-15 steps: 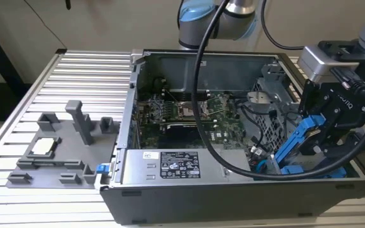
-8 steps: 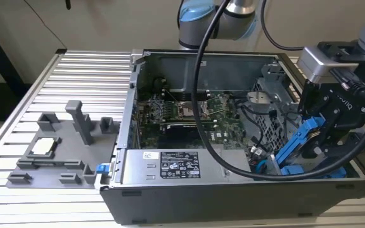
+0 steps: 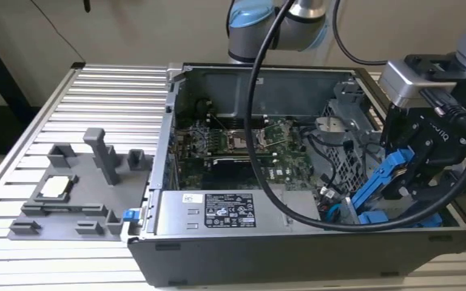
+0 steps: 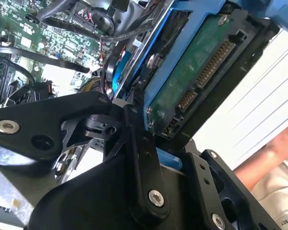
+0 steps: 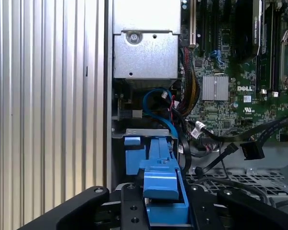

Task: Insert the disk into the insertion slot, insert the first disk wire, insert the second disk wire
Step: 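Insert the disk into the insertion slot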

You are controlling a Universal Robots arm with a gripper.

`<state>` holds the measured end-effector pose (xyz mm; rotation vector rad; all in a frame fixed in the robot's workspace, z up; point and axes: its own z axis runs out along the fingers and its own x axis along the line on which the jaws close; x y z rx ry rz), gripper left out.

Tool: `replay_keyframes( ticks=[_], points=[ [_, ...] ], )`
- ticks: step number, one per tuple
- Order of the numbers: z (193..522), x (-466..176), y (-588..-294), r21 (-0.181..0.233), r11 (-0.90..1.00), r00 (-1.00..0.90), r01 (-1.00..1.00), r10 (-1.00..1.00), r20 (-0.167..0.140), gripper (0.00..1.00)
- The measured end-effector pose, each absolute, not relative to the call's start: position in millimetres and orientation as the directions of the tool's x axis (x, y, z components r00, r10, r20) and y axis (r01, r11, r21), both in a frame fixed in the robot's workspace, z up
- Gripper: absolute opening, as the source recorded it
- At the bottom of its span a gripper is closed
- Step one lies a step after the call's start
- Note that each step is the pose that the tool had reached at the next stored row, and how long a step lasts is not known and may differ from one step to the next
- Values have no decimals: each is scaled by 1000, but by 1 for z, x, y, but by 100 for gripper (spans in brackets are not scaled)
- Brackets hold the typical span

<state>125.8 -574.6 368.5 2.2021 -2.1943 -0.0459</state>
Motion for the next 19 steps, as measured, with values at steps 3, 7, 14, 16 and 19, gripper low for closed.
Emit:
replay_keyframes(
  ticks=[3, 7, 14, 16, 19],
  points=[
    [368, 125, -574, 40, -4, 4, -999, -1000, 2, 33],
    [365, 120, -574, 19, -4, 4, -1000, -1000, 2, 33],
    [364, 119, -575, 19, -3, 3, -1000, -1000, 3, 34],
    [364, 119, -574, 19, -3, 3, -1000, -1000, 3, 40],
    [366, 119, -574, 19, -3, 3, -1000, -1000, 2, 40]
  ],
)
